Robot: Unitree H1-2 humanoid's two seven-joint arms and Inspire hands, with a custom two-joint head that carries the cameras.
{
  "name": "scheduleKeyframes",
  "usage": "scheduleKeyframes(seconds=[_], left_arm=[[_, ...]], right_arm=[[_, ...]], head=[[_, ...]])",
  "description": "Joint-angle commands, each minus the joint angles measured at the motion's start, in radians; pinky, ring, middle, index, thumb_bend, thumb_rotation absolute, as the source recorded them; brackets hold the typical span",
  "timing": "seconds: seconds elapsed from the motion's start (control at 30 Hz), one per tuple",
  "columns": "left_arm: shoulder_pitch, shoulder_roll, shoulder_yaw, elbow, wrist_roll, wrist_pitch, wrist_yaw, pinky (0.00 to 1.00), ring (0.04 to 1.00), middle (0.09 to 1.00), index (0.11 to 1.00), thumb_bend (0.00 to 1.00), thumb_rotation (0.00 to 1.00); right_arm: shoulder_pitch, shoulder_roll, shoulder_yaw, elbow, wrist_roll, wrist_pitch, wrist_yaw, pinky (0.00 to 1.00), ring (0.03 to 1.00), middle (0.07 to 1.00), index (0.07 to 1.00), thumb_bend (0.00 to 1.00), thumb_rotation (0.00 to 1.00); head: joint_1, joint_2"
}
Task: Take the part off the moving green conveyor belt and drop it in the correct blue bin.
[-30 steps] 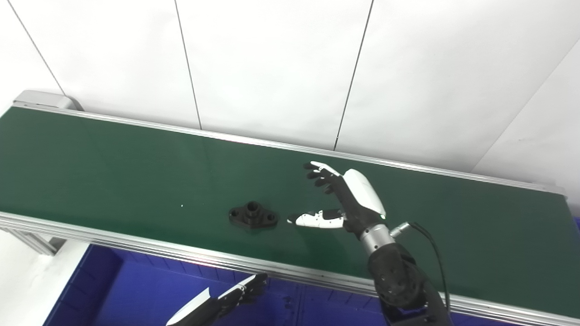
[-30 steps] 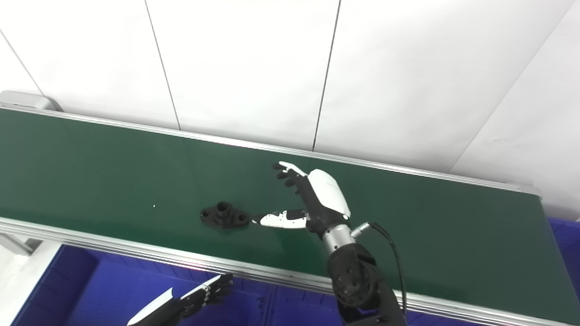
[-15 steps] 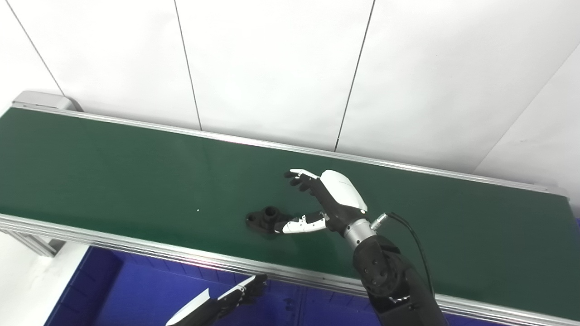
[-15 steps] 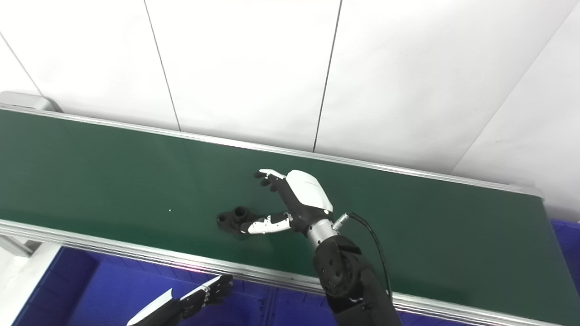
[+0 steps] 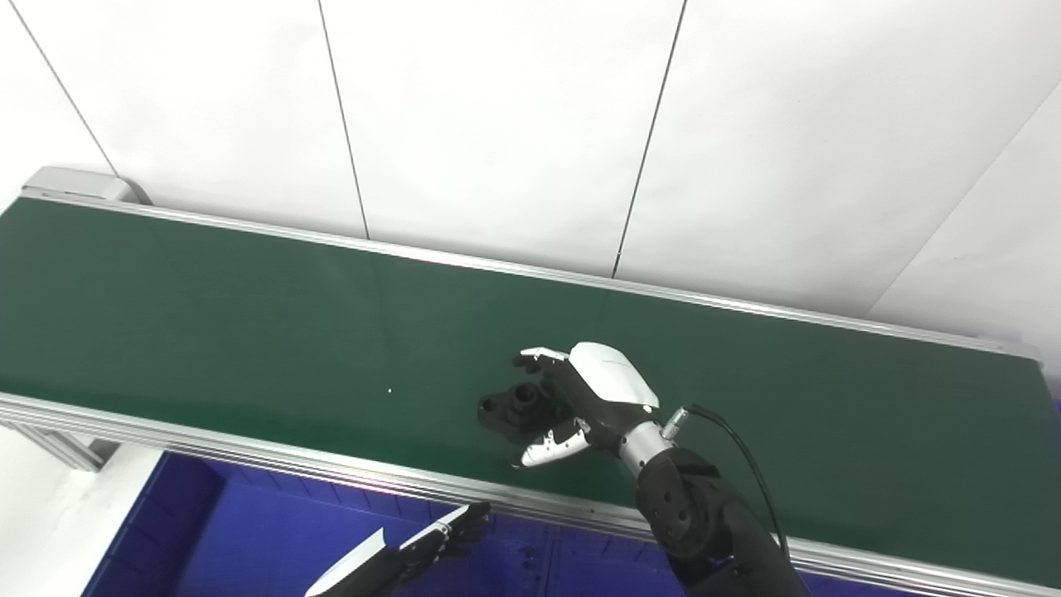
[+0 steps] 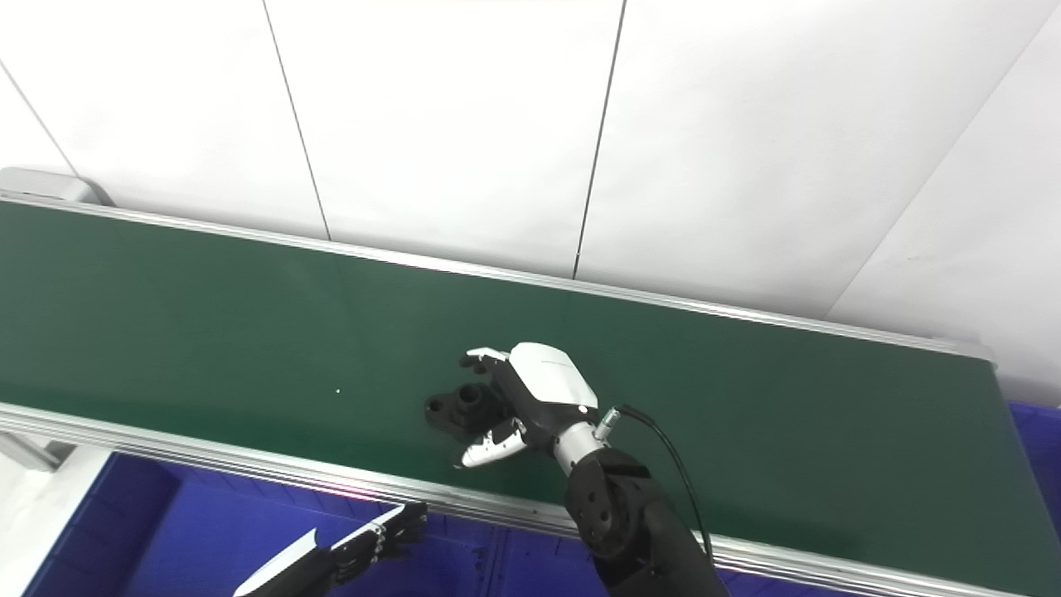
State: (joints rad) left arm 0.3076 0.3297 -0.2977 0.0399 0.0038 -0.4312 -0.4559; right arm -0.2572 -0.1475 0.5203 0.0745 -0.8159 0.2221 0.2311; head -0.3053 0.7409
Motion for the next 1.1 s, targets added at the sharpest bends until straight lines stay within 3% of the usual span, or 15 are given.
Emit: scheduleKeyframes(seconds=[0.0,0.13,0.2,0.23,0.27,0.37,0.4,0.57,0.63,0.87,1.07], left_arm=[[0.003,0.006,0.007,-0.038,-0.026,-0.039,-0.004,0.91,0.941,0.973,0.976,0.76,0.61],[0.005,0.005,0.008,-0.046,-0.019,-0.039,0.003,0.9,0.934,0.966,0.969,0.76,0.61],[0.005,0.006,0.008,-0.05,-0.021,-0.039,0.001,0.9,0.934,0.966,0.969,0.76,0.6],[0.005,0.007,0.008,-0.052,-0.019,-0.038,0.002,0.9,0.934,0.967,0.971,0.76,0.61],[0.005,0.008,0.007,-0.055,-0.019,-0.038,0.001,0.9,0.935,0.967,0.972,0.76,0.61],[0.005,0.007,0.008,-0.058,-0.015,-0.038,0.004,0.89,0.932,0.967,0.973,0.75,0.61],[0.005,0.005,0.008,-0.059,-0.014,-0.038,0.007,0.89,0.928,0.966,0.971,0.75,0.61],[0.002,0.004,0.01,-0.064,-0.007,-0.039,0.012,0.88,0.925,0.965,0.97,0.75,0.61],[0.003,0.004,0.01,-0.067,-0.005,-0.038,0.015,0.88,0.92,0.961,0.969,0.75,0.61],[-0.001,0.001,0.015,-0.062,-0.017,-0.039,0.016,0.87,0.917,0.959,0.968,0.74,0.6],[-0.005,0.001,0.019,-0.054,-0.034,-0.038,0.005,0.88,0.929,0.966,0.968,0.74,0.59]], right_arm=[[-0.014,-0.021,0.009,-0.012,-0.016,-0.045,-0.015,0.65,0.715,0.746,0.775,0.76,0.05],[-0.003,-0.045,0.018,-0.007,-0.018,-0.046,-0.02,0.51,0.585,0.656,0.744,0.71,0.0],[-0.002,-0.055,0.026,0.005,-0.025,-0.06,-0.034,0.5,0.565,0.638,0.741,0.7,0.0],[-0.003,-0.061,0.031,0.01,-0.031,-0.067,-0.041,0.41,0.487,0.549,0.723,0.62,0.0],[-0.001,-0.067,0.035,0.009,-0.036,-0.066,-0.041,0.39,0.46,0.518,0.717,0.59,0.0],[0.006,-0.081,0.04,-0.002,-0.042,-0.066,-0.042,0.25,0.322,0.48,0.665,0.55,0.0],[0.009,-0.085,0.039,-0.007,-0.042,-0.067,-0.045,0.21,0.282,0.475,0.598,0.54,0.0],[0.026,-0.094,0.035,-0.021,-0.039,-0.079,-0.063,0.17,0.236,0.471,0.496,0.53,0.0],[0.035,-0.095,0.034,-0.022,-0.038,-0.081,-0.07,0.21,0.282,0.474,0.493,0.53,0.0],[0.064,-0.091,0.044,-0.02,-0.05,-0.081,-0.096,0.23,0.297,0.475,0.492,0.53,0.0],[0.077,-0.088,0.056,-0.013,-0.068,-0.077,-0.123,0.2,0.267,0.473,0.493,0.53,0.0]], head=[[0.0,0.004],[0.003,0.009],[0.002,0.016],[0.002,0.016],[0.002,0.018],[0.0,0.02],[-0.002,0.02],[-0.008,0.026],[-0.011,0.027],[-0.019,0.027],[-0.019,0.028]])
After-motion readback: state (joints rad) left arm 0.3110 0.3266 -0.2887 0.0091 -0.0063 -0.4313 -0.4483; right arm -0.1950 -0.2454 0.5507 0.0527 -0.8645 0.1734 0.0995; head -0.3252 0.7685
